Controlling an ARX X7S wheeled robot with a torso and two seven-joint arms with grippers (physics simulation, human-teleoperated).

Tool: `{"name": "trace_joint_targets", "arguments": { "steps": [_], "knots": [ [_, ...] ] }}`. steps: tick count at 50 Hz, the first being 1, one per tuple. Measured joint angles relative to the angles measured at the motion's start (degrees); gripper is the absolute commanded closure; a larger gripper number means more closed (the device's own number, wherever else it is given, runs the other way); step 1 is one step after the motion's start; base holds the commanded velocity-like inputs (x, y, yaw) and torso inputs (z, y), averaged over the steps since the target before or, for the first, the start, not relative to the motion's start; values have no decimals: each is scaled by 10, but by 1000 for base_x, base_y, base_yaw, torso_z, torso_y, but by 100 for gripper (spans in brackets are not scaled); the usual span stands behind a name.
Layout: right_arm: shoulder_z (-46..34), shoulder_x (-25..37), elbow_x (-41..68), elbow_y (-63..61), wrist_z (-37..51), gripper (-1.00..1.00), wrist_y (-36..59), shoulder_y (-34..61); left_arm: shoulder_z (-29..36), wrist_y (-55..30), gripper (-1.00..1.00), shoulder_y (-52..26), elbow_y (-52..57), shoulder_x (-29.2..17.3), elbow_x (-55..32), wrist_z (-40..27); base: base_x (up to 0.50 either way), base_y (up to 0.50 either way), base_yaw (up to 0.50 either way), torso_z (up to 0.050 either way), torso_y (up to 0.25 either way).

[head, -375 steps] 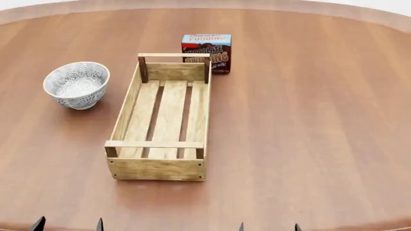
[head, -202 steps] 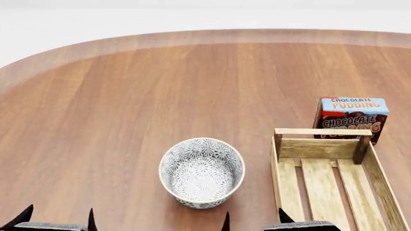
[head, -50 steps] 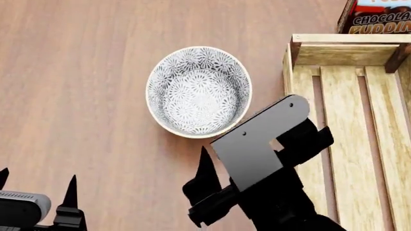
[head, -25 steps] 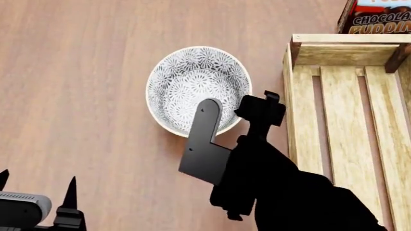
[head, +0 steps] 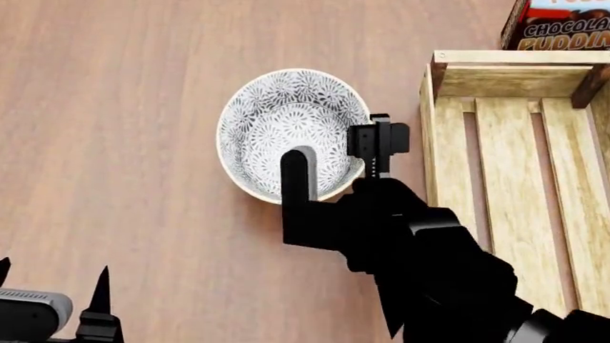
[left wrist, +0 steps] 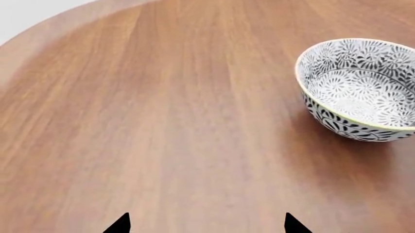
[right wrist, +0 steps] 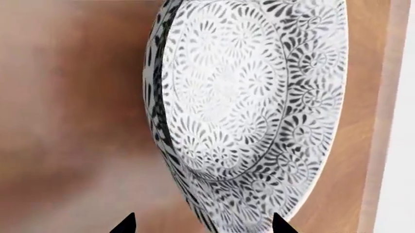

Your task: Pick up the bowl on the left and put it in the tray.

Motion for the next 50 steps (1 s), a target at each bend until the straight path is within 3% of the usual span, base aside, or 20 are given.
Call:
{"name": "trace_joint_targets", "arguments": {
  "steps": [17, 18, 40, 50],
  "knots": [
    [-20, -103, -27, 226, 44, -100, -125, 3, -10, 15, -100, 8, -16, -5, -7, 2, 0, 0, 0, 0, 0],
    [-20, -109, -27, 237, 46, 100, -131, 2, -11, 15, -100, 8, -16, -5, -7, 2, 0, 0, 0, 0, 0],
    [-22, -151, -18, 338, 66, 100, -199, -18, -11, 19, -100, 10, -20, -8, -11, -1, 0, 0, 0, 0, 0],
    [-14, -114, -10, 249, 54, 100, -157, -8, -10, 20, -100, 11, -21, -10, -12, -4, 0, 0, 0, 0, 0]
  ]
}}
